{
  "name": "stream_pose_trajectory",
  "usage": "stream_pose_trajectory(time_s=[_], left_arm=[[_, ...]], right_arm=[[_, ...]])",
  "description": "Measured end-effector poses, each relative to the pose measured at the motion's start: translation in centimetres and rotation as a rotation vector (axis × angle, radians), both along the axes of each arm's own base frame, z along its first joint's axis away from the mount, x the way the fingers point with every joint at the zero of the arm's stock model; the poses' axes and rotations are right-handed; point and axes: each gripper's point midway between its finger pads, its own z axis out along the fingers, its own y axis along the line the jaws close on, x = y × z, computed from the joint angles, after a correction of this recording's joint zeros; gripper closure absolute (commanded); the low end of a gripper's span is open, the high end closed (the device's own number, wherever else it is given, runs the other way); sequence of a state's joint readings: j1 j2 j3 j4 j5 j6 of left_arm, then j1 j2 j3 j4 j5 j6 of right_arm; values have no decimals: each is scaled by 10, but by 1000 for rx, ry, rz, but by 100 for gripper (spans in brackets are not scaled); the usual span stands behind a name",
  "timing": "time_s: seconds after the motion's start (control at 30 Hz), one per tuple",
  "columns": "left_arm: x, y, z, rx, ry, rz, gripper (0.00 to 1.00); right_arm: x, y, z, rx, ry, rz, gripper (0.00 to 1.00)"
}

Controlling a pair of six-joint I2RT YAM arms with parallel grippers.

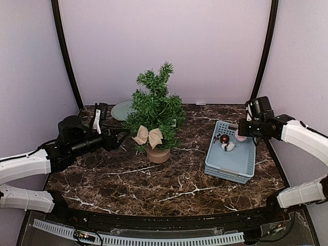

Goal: Decorate the small christmas tree

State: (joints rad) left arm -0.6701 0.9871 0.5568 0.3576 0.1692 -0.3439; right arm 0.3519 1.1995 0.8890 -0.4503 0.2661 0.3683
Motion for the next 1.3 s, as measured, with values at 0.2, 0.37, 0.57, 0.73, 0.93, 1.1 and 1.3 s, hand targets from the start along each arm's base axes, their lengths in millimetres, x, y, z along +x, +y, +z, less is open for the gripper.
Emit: stream_pose_trajectory(time_s=[0.2,0.37,0.57,0.73,0.93,1.1,1.3], left_arm=[[1,1,0,-8,8,13,35],[1,2,4,-25,11,19,34],[1,2,5,-35,14,21,34],[1,2,5,-37,16,22,34],[1,2,5,-38,16,21,34],[1,2,5,-38,15,21,34],[1,2,7,-40,10,17,36]], right_arm=[[-3,42,80,173,-258,166,100],[-6,91,127,271,-377,340,100],[-12,155,181,374,-495,542,100],[-20,193,195,424,-535,653,100],[-24,216,194,488,-533,720,100],[-29,221,196,568,-548,734,100],[-47,223,190,612,-524,762,100]])
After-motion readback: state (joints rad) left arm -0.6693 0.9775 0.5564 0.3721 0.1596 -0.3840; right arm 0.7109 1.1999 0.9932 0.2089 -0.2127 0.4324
